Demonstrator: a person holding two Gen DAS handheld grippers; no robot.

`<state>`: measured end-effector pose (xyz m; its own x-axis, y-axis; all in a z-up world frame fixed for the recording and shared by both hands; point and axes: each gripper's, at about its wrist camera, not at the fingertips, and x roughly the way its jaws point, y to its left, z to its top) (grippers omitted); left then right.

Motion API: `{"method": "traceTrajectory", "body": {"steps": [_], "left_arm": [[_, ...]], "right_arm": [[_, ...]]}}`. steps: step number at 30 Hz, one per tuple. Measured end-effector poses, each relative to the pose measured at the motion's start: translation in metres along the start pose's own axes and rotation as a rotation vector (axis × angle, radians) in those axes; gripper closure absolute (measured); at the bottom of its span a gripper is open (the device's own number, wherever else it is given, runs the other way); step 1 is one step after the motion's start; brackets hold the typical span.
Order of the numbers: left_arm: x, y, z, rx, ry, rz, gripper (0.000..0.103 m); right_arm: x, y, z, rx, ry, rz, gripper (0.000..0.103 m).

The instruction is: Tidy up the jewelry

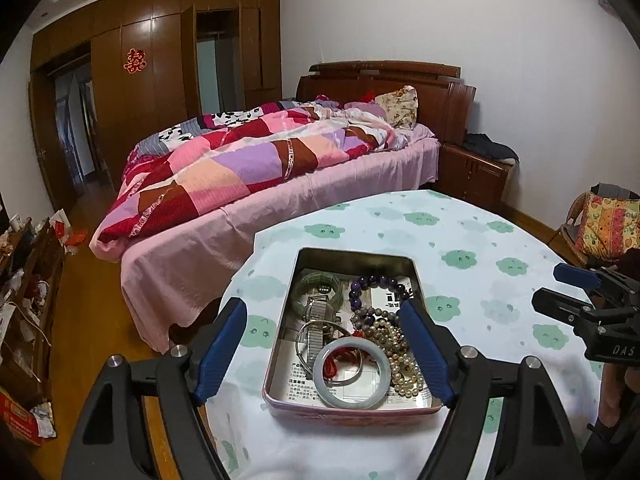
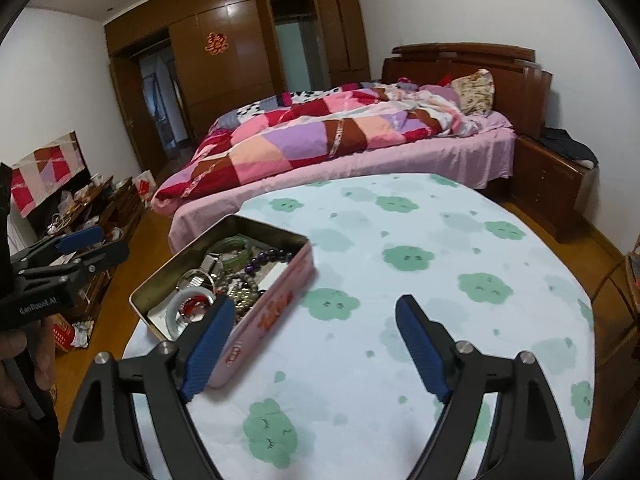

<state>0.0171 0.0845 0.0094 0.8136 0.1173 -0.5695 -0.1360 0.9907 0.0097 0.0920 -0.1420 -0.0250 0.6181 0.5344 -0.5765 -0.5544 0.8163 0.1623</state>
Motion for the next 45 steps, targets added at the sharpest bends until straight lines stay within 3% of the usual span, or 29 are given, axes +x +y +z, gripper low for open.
{"method": "traceTrajectory", "body": {"steps": [32,45], "left_arm": [[-0.013,0.0,0.003,-0.006,-0.006,0.011,0.023],[-0.006,0.001,0.0,-0.032,0.016,-0.025,0.023]], "right_arm": [[-0.022,-0.013,-0.006,0.023,-0.035,-0.047,0.013],[-0.023,-0.014,-0.007,0.019,-0.035,-0.05,0.013]]}}
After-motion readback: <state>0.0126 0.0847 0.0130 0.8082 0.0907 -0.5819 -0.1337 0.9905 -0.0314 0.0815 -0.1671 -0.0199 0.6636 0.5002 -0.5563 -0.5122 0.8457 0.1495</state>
